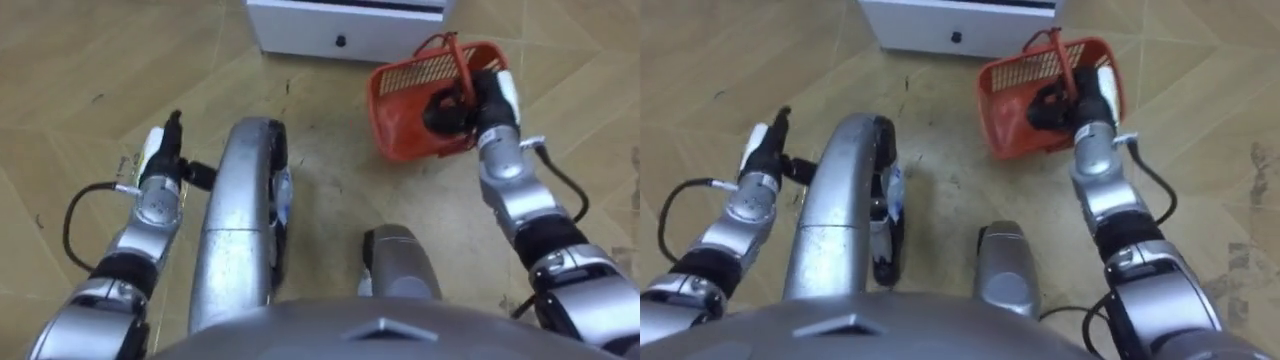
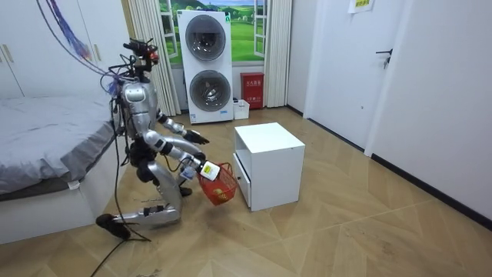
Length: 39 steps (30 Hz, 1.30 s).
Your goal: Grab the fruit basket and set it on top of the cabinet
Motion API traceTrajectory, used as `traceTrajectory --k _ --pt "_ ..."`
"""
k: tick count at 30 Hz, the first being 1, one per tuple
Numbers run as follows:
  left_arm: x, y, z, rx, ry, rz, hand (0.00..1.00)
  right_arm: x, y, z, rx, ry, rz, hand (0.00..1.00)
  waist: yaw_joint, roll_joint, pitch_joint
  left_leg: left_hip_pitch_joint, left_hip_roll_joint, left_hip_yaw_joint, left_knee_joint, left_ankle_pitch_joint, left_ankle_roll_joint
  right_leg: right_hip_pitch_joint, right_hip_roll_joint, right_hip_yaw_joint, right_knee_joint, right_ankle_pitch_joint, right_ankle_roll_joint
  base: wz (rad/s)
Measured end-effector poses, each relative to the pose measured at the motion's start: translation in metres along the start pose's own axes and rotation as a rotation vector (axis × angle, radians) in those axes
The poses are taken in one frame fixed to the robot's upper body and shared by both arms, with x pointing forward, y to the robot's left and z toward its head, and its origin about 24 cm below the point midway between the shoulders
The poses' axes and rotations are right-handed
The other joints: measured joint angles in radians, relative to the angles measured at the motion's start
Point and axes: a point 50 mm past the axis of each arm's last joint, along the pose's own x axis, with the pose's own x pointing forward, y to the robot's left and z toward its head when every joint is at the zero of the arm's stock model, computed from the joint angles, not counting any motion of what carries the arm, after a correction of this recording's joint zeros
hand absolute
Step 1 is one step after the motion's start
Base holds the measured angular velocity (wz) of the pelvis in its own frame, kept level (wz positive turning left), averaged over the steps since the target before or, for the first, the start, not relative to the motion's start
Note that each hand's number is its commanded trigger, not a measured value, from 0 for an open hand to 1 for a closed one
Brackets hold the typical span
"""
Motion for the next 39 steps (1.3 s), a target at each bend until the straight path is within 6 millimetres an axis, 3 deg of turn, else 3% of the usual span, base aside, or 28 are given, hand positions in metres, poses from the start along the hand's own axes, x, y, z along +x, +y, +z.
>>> traceTrajectory --k 1,2,3,4,5,6,7,10,12,15,18,20,21,26,30,34,39 --pt "0.001 -0.002 0.006 -0.002 -0.032 -0.012 0.0 0.0 -0.008 -0.003 -0.003 0.007 -0.021 1.0 -0.004 -0.003 -0.0051 0.005 -0.007 0.073 -0.135 0.042 0.027 0.007 0.009 0.016 -0.041 -0.007 0.016 0.27" --pt "0.0 -0.002 0.007 -0.034 -0.046 -0.009 0.0 0.001 -0.012 -0.002 0.003 0.006 -0.034 1.0 0.021 0.006 -0.0168 0.027 0.023 0.108 -0.191 0.067 0.126 0.015 0.01 0.031 -0.126 -0.004 0.025 -0.26" --pt "0.0 0.0 0.007 -0.068 -0.039 0.008 0.0 0.001 -0.01 0.008 0.016 -0.031 -0.029 1.0 0.034 0.008 -0.0161 0.066 0.043 0.11 -0.27 0.047 0.137 0.009 0.012 0.021 -0.254 0.014 0.035 -0.53" --pt "0.0 0.001 0.007 -0.081 -0.035 0.015 0.0 0.0 -0.006 0.011 0.024 -0.047 -0.016 1.0 0.034 0.004 -0.015 0.094 0.049 0.106 -0.325 0.048 0.136 0.01 0.009 0.022 -0.326 0.019 0.033 -0.69" --pt "-0.001 0.001 0.003 -0.084 -0.027 0.019 0.0 -0.002 -0.002 0.019 0.034 -0.092 -0.002 1.0 0.037 0.0 -0.0154 0.156 0.052 0.094 -0.437 0.071 0.121 0.012 -0.004 0.009 -0.444 0.022 0.035 -0.88" --pt "-0.005 -0.002 -0.002 -0.08 -0.027 0.012 0.0 -0.005 -0.003 0.022 0.039 -0.13 -0.01 1.0 0.047 -0.001 -0.0153 0.241 0.058 0.081 -0.557 0.098 0.103 0.016 -0.029 -0.035 -0.551 0.026 0.035 -0.97" --pt "-0.007 -0.002 -0.003 -0.078 -0.033 0.011 0.0 -0.007 -0.003 0.022 0.038 -0.141 -0.016 1.0 0.05 -0.001 -0.0152 0.288 0.067 0.077 -0.613 0.113 0.097 0.019 -0.036 -0.06 -0.61 0.032 0.034 -0.94" --pt "-0.013 0.0 -0.013 -0.094 -0.047 0.037 0.0 -0.02 -0.004 0.018 0.061 -0.2 -0.039 1.0 0.053 -0.014 -0.0173 0.486 0.075 0.041 -0.877 0.201 0.057 0.06 -0.041 -0.163 -0.933 0.095 0.023 -0.58" --pt "-0.019 0.001 -0.017 -0.092 -0.061 0.043 0.0 -0.03 -0.011 0.015 0.089 -0.236 -0.07 1.0 0.053 -0.02 -0.0179 0.568 0.084 0.041 -0.973 0.233 0.043 0.076 -0.04 -0.232 -1.136 0.149 0.027 -0.24" --pt "-0.039 -0.003 -0.037 -0.093 -0.028 0.031 0.0 -0.045 -0.01 0.012 0.055 -0.267 -0.068 1.0 0.06 -0.024 -0.021 0.625 0.085 0.041 -1.024 0.251 0.022 0.142 -0.028 -0.279 -1.245 0.154 0.025 -0.11" --pt "-0.061 -0.007 -0.062 -0.067 0.029 0.015 0.0 -0.056 -0.01 0.005 0.03 -0.274 -0.053 1.0 0.074 -0.026 -0.0244 0.653 0.087 0.039 -1.083 0.297 0.007 0.188 -0.016 -0.308 -1.352 0.167 0.023 0.0" --pt "-0.074 -0.009 -0.068 -0.056 0.027 0.01 0.0 -0.061 -0.013 0.006 0.023 -0.29 -0.06 1.0 0.082 -0.025 -0.0265 0.656 0.094 0.039 -1.108 0.32 -0.001 0.198 -0.003 -0.315 -1.395 0.169 0.019 -0.05" --pt "-0.082 -0.011 -0.071 -0.054 0.029 0.006 0.0 -0.063 -0.016 0.007 0.028 -0.302 -0.063 1.0 0.086 -0.023 -0.0272 0.663 0.1 0.038 -1.129 0.339 -0.008 0.202 0.006 -0.319 -1.415 0.179 0.004 0.0" --pt "-0.092 -0.012 -0.074 -0.064 0.022 0.001 0.0 -0.069 -0.02 0.013 0.027 -0.346 -0.046 1.0 0.085 -0.015 -0.0371 0.73 0.107 0.008 -1.236 0.418 -0.03 0.27 0.04 -0.358 -1.508 0.24 -0.031 0.1" --pt "-0.096 -0.013 -0.074 -0.072 -0.007 -0.013 0.0 -0.079 -0.023 0.012 0.012 -0.383 -0.03 1.0 0.11 0.0 -0.0445 0.802 0.12 0.01 -1.297 0.449 -0.041 0.333 0.067 -0.356 -1.553 0.273 -0.046 -0.09" --pt "-0.1 -0.01 -0.078 -0.092 -0.007 -0.007 0.0 -0.08 -0.026 0.016 -0.001 -0.408 -0.012 1.0 0.114 0.001 -0.0442 0.829 0.12 0.007 -1.338 0.482 -0.045 0.342 0.067 -0.359 -1.554 0.282 -0.056 0.01" --pt "-0.116 -0.007 -0.102 -0.123 0.096 -0.016 0.0 -0.082 -0.027 0.016 -0.008 -0.414 0.014 1.0 0.138 -0.003 -0.0431 0.858 0.118 0.005 -1.362 0.495 -0.048 0.366 0.069 -0.366 -1.566 0.288 -0.062 0.01"
